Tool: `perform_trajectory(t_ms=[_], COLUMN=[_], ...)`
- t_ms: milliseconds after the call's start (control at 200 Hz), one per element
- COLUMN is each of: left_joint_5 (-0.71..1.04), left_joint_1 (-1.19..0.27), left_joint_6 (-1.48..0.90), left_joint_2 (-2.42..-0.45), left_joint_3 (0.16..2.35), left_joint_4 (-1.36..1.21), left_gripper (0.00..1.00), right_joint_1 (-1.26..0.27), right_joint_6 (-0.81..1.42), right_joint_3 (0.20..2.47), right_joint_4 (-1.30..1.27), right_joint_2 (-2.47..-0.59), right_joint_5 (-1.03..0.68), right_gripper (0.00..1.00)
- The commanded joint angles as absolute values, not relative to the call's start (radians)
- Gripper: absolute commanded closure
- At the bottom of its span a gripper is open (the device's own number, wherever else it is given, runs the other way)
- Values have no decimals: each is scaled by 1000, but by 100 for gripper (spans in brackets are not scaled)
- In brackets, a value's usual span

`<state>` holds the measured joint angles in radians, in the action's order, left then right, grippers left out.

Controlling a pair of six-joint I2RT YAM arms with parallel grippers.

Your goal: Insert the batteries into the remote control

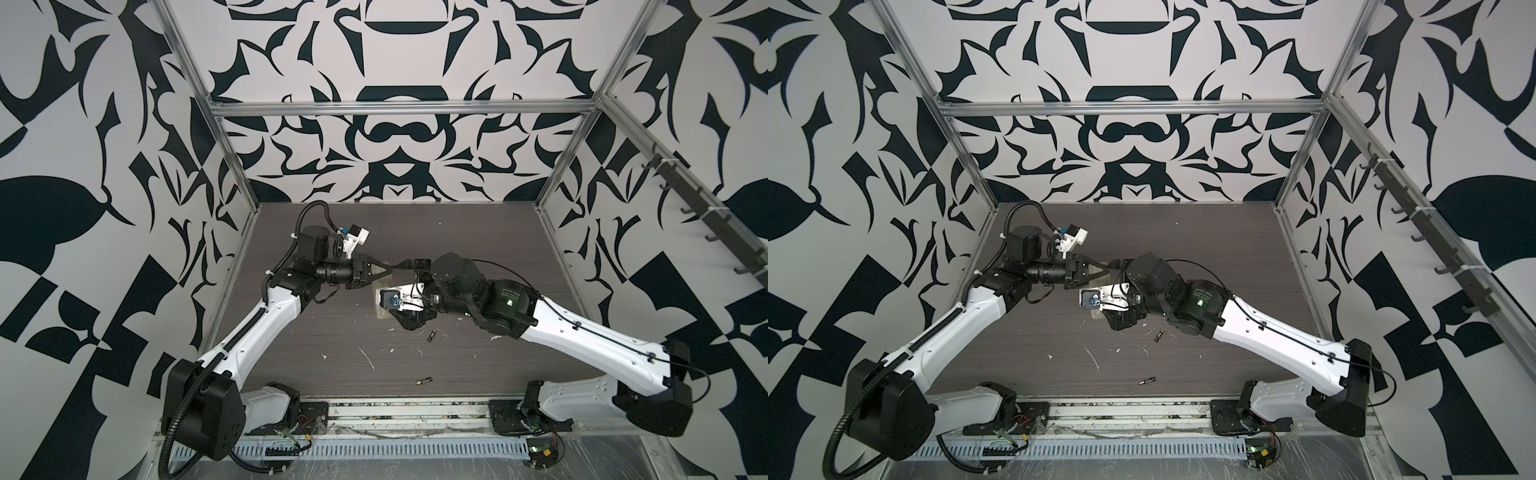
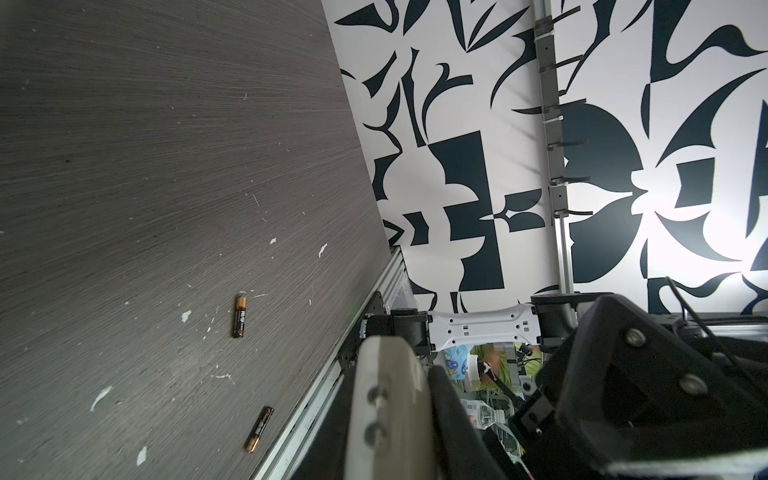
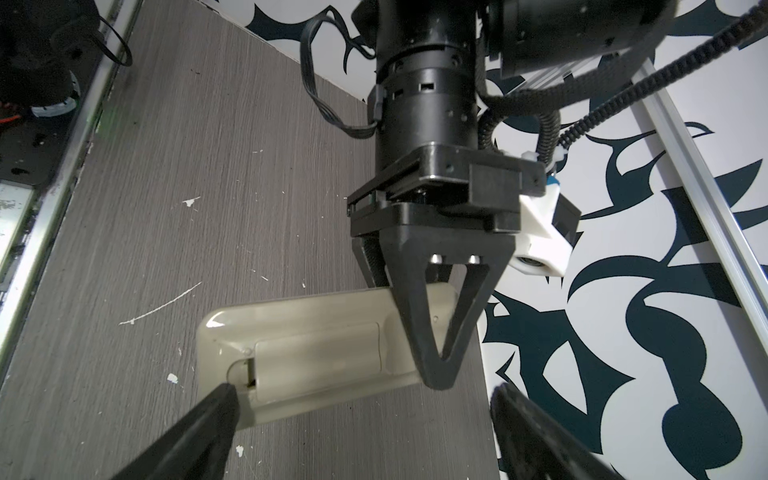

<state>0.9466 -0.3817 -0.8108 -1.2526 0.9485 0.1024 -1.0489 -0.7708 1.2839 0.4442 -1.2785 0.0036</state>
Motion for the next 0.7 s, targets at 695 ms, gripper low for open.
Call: perform_trajectory(t_ms=[695], left_joint_5=[983], left_joint_1=[-378], left_joint_6=[-851], left_joint_2=[-1261], left_joint_3=[940], left_joint_4=[57], left_gripper=[100], right_joint_1=[-1058], right_joint_6=[-765], right_joint_3=[1301], right_joint_4=[383], right_joint_2=[-1298], right_joint_5=[-13], right_gripper=[2])
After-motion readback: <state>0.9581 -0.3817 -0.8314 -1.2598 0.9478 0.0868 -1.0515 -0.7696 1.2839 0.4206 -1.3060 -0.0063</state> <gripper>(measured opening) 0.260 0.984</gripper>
